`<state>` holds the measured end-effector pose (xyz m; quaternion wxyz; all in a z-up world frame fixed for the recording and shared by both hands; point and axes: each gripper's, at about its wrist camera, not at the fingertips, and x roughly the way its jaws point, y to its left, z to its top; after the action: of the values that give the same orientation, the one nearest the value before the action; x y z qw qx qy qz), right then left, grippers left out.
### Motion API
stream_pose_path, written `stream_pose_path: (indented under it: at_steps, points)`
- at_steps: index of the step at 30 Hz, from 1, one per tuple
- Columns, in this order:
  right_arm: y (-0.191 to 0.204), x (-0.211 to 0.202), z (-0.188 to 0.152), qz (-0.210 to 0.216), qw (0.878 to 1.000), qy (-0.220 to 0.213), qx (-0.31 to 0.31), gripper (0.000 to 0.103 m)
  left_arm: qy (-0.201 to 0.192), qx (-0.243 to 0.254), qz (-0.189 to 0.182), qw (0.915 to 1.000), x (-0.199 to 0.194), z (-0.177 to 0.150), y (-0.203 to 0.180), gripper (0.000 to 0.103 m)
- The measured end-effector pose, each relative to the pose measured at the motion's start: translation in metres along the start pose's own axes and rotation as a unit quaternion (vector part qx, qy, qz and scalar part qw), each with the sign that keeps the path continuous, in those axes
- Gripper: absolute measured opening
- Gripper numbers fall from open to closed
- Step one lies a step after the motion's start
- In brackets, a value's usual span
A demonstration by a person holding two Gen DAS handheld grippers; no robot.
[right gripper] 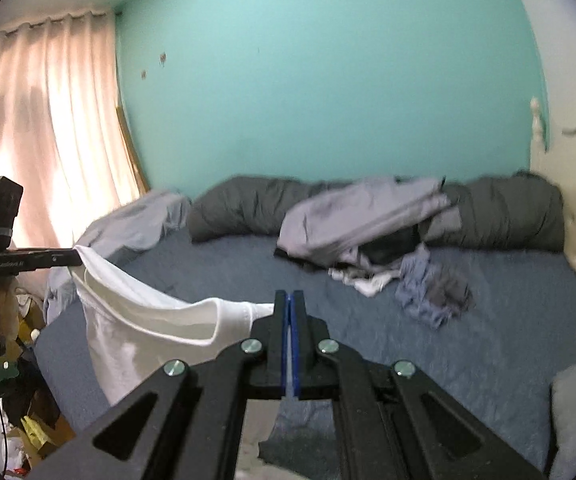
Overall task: Fold clothes
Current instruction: 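Lift the shirt with both tools, holding it spread between them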
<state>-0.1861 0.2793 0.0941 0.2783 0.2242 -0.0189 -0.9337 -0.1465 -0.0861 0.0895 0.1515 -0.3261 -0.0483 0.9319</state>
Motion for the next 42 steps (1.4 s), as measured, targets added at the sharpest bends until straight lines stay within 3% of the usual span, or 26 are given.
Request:
stream_pose_path:
  at_steps: [7,15,19,26,33,37,42]
  points:
    - [0.032,-0.078,0.072,-0.011,0.997,-0.070,-0.033,0.001,-0.069,0.039,0.012,0.9968,-0.087,0.065,-0.036,0.004]
    - [0.071,-0.161,0.154,-0.030,0.987,-0.132,-0.083,0.001,-0.147,0.062,0.027,0.9869,-0.183,0.132,-0.074,0.004]
    - [0.088,-0.190,0.180,-0.038,0.983,-0.150,-0.095,0.001,-0.170,0.072,0.033,0.9822,-0.221,0.145,-0.090,0.004]
    - [0.106,-0.217,0.187,-0.045,0.979,-0.163,-0.111,0.001,-0.191,0.088,0.044,0.9767,-0.263,0.147,-0.108,0.004]
    - [0.105,-0.208,0.160,-0.038,0.985,-0.129,-0.112,0.001,-0.166,0.083,0.039,0.9819,-0.245,0.128,-0.100,0.004]
    - [0.094,-0.177,0.128,-0.025,0.992,-0.089,-0.086,0.001,-0.124,0.082,0.033,0.9883,-0.199,0.100,-0.094,0.004]
    - [0.079,-0.110,0.062,-0.004,0.998,-0.016,-0.060,0.001,-0.065,0.073,0.021,0.9950,-0.125,0.058,-0.075,0.004]
